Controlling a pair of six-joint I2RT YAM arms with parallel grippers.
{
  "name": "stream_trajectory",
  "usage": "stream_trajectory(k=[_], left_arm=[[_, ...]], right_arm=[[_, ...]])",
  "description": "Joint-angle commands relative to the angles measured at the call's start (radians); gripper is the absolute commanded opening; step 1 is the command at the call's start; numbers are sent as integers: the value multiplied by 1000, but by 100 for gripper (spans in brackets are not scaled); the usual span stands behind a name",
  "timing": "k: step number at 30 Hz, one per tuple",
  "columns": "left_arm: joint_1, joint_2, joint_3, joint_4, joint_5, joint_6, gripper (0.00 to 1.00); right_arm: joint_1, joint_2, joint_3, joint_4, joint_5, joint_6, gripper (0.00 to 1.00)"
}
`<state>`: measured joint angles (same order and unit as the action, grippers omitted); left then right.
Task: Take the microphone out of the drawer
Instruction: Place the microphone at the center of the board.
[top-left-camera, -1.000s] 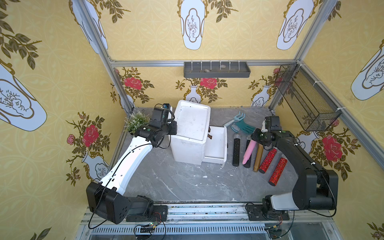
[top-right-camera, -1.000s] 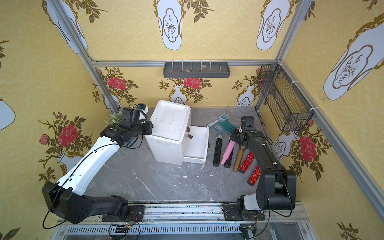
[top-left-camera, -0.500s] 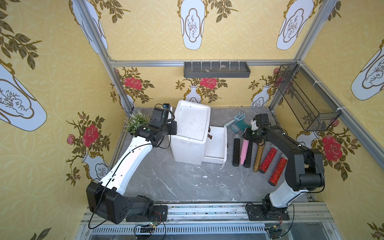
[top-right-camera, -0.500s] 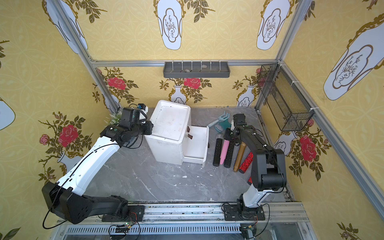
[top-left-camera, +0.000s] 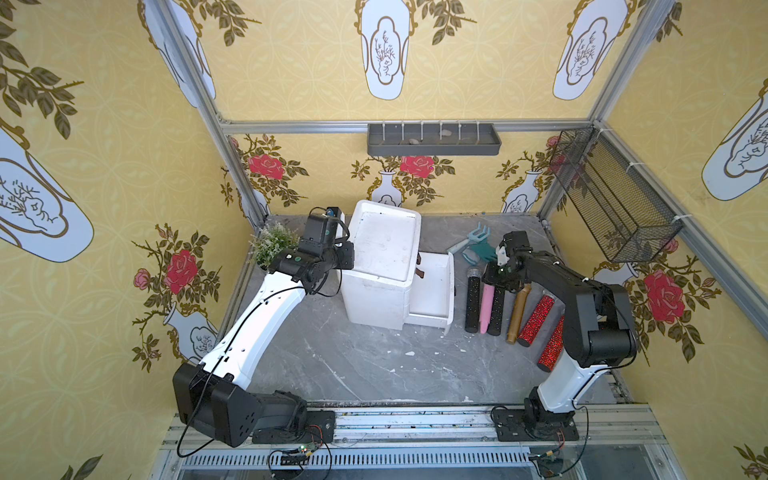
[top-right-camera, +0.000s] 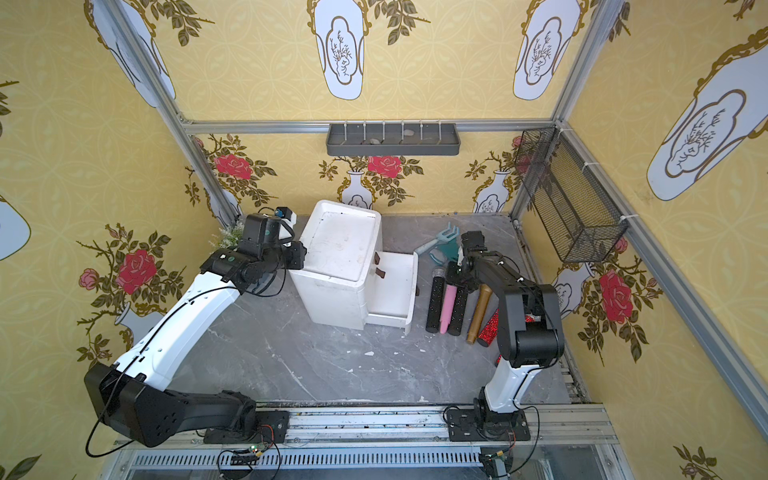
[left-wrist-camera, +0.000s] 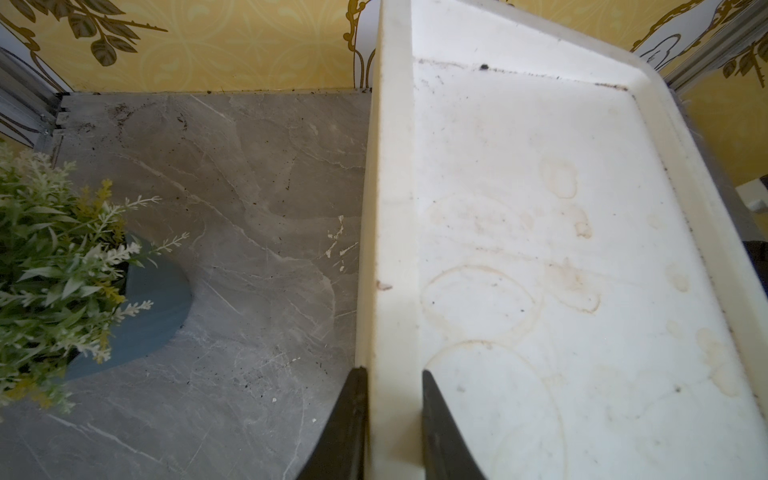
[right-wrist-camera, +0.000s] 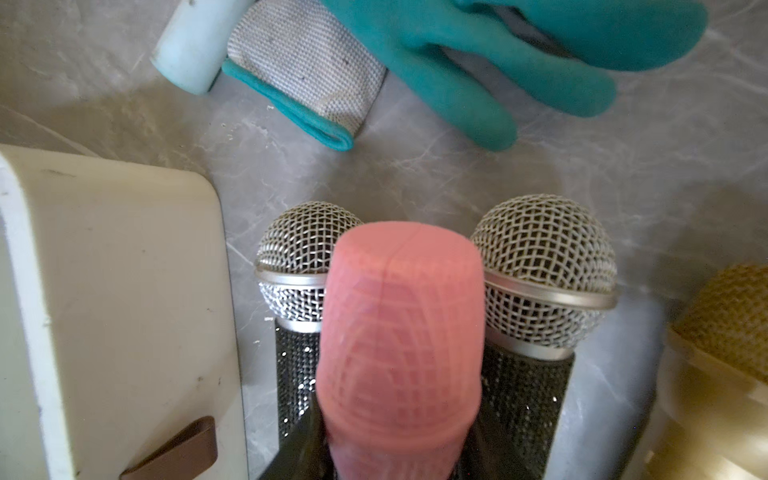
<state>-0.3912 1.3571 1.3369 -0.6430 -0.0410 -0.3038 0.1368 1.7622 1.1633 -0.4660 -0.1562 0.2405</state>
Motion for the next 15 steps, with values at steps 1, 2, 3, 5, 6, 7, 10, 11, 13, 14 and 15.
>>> stream_trajectory(k=[1, 2, 3, 5, 6, 7, 10, 11, 13, 14, 15], left_arm=[[-1, 13, -9, -87, 58, -32, 0], [-1, 12, -8, -86, 58, -32, 0], [0, 10, -8, -85, 58, -34, 0], [-1, 9, -8, -86, 56, -33, 0], [-1, 9, -8, -86, 56, -31, 0], [-1, 8, -7, -86, 54, -33, 0], [-2, 8, -5, -87, 58, -33, 0], [-1, 7, -4, -88, 59, -33, 0], [-1, 8, 0, -89, 59, -33, 0], [-1, 7, 1, -89, 59, -33, 0], [0, 7, 2, -91, 59, -33, 0]], right_arm=[[1, 11, 5, 21, 13, 20, 26], [1, 12, 5, 20, 15, 23, 28], [0, 15, 6, 20, 16, 26, 30], [1, 15, 5, 19, 16, 28, 36], [1, 15, 5, 19, 18, 29, 37], [1, 14, 5, 19, 17, 29, 38], [1, 16, 4, 19, 17, 30, 39], [0, 17, 5, 19, 17, 32, 40], [0, 22, 6, 19, 17, 35, 40], [1, 26, 7, 19, 17, 37, 39], [0, 30, 11, 17, 17, 39, 40]])
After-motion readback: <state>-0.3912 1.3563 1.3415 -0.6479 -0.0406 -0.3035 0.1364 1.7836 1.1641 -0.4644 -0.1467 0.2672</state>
